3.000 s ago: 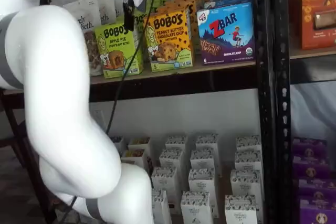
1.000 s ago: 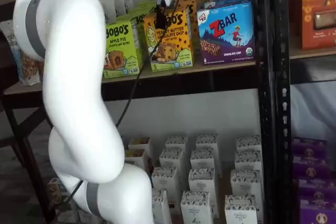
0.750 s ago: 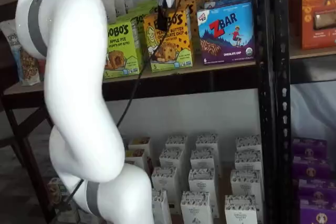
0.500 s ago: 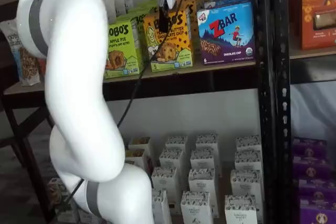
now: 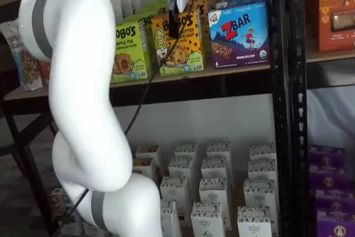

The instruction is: Pick up the orange box on the top shelf, the fifth box from the left

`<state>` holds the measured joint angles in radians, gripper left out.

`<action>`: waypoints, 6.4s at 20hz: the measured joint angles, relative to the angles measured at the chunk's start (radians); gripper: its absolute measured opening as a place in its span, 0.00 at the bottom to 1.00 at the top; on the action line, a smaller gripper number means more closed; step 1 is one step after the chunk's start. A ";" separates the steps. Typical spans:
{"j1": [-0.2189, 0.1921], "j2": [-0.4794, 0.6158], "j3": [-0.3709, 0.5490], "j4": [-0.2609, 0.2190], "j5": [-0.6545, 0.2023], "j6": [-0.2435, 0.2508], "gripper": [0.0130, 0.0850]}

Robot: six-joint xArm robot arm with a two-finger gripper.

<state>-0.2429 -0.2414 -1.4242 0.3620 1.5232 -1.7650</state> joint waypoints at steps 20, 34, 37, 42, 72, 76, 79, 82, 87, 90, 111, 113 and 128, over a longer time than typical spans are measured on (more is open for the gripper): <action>0.011 -0.006 0.016 0.008 -0.012 0.009 0.72; 0.015 -0.015 0.027 0.006 -0.030 0.011 0.61; 0.012 -0.015 0.026 0.005 -0.028 0.008 0.61; 0.007 -0.015 0.024 0.005 -0.025 0.003 0.61; 0.028 -0.021 0.041 0.011 -0.044 0.021 0.39; 0.029 -0.017 0.035 0.008 -0.035 0.023 0.39; 0.026 -0.014 0.025 0.012 -0.021 0.023 0.39; 0.023 -0.015 0.018 0.015 -0.011 0.023 0.39; 0.016 -0.017 0.008 0.016 0.006 0.022 0.39; 0.008 -0.019 -0.005 0.021 0.030 0.020 0.39; 0.027 0.023 -0.266 -0.053 0.417 0.091 0.39; 0.031 0.006 -0.259 -0.049 0.433 0.099 0.39; 0.019 -0.242 -0.023 -0.034 0.373 0.096 0.39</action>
<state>-0.2244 -0.4836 -1.4472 0.3277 1.8963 -1.6688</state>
